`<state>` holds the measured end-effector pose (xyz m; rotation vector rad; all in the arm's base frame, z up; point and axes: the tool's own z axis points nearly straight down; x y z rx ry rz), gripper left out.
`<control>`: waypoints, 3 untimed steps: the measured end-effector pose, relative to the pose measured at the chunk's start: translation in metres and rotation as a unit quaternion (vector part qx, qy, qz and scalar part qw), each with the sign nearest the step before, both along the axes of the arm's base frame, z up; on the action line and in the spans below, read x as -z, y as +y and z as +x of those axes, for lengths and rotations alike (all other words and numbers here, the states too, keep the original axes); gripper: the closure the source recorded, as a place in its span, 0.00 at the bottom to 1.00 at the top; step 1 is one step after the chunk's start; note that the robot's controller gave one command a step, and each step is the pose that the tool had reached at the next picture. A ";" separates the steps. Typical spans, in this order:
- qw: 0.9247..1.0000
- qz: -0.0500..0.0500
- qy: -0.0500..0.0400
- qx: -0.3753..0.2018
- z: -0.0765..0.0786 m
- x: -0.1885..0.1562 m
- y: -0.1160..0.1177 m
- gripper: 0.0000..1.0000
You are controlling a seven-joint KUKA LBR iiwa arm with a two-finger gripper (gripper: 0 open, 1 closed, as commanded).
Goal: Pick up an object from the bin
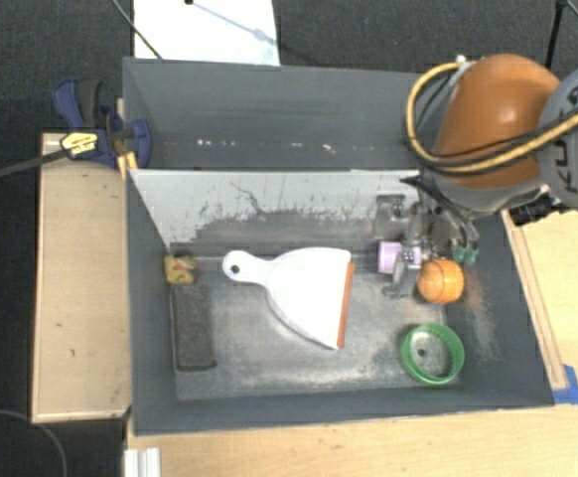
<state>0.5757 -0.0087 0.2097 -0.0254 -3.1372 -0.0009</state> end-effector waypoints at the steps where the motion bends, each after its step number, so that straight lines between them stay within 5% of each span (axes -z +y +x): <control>1: 1.000 0.000 -0.004 0.000 0.001 -0.005 0.000 0.00; 2: 0.999 -0.001 -0.006 -0.049 -0.024 0.031 0.038 0.00; 3: 0.998 0.001 -0.006 -0.063 -0.030 0.096 0.028 0.00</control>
Offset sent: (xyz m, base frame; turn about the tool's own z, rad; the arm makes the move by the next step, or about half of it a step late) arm -0.0657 0.1011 -0.0909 -0.2522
